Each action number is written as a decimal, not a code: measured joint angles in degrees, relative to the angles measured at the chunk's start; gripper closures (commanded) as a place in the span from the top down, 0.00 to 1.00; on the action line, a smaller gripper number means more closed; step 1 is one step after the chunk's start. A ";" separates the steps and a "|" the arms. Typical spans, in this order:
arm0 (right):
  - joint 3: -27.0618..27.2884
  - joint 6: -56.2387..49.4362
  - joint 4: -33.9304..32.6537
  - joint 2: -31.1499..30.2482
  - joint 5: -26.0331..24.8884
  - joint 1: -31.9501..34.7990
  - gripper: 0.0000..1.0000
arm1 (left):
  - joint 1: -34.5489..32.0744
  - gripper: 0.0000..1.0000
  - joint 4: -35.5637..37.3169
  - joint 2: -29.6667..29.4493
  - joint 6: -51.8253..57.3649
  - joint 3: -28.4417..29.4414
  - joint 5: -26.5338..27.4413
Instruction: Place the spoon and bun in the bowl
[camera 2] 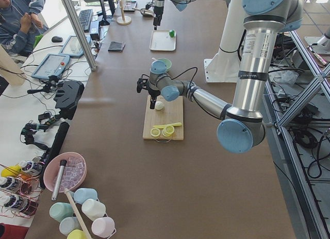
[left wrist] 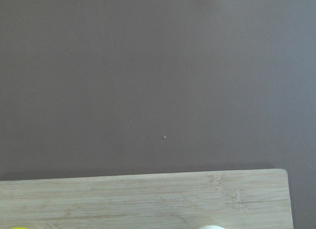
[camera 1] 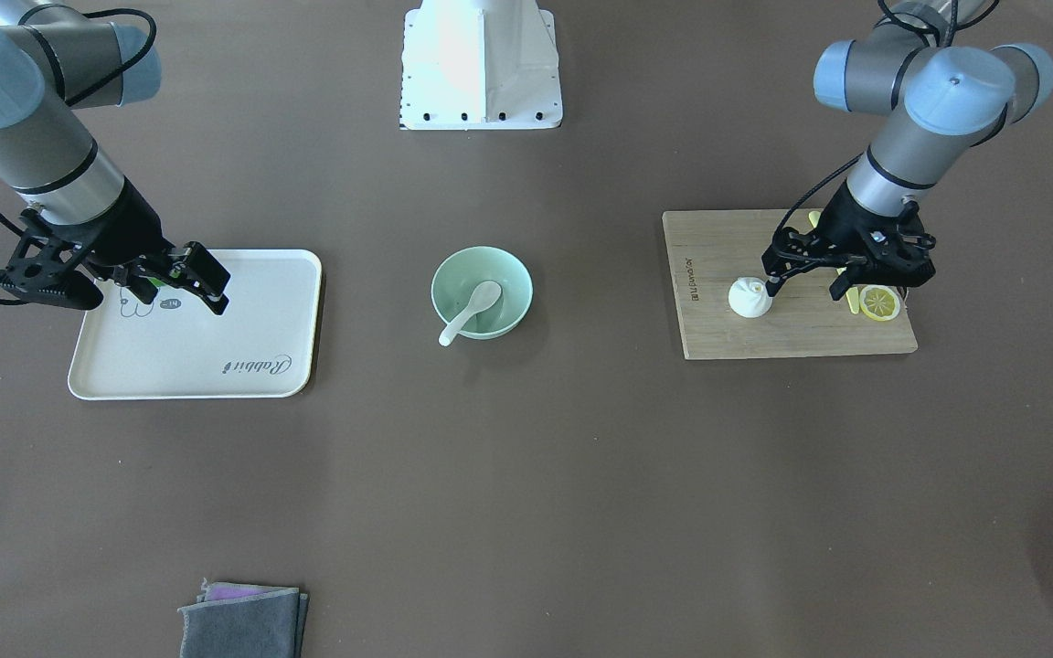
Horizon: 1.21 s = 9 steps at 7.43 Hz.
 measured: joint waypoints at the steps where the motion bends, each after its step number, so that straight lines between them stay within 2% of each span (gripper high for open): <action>1: 0.07 -0.47 0.12 -0.65 1.64 0.98 1.00 | 2.14 0.87 0.00 -0.03 -0.09 0.18 1.49; 2: 0.08 -0.63 0.19 -0.95 2.64 1.49 1.00 | 3.72 0.83 -0.02 -0.06 -0.02 0.45 2.45; 3: -0.01 -0.68 0.22 -1.10 3.08 1.78 1.00 | 4.82 0.69 -0.05 -0.20 0.09 0.90 3.02; 4: -0.13 -0.70 0.21 -1.14 3.22 1.98 1.00 | 5.39 0.20 -0.07 -0.50 0.12 1.28 3.47; 5: -0.24 -0.71 0.18 -1.16 3.26 2.13 1.00 | 5.63 0.02 -0.08 -0.79 0.12 1.45 3.69; 9: -0.38 -0.73 0.13 -1.18 4.08 3.19 1.00 | 5.73 0.00 0.15 -2.65 0.03 -0.09 1.89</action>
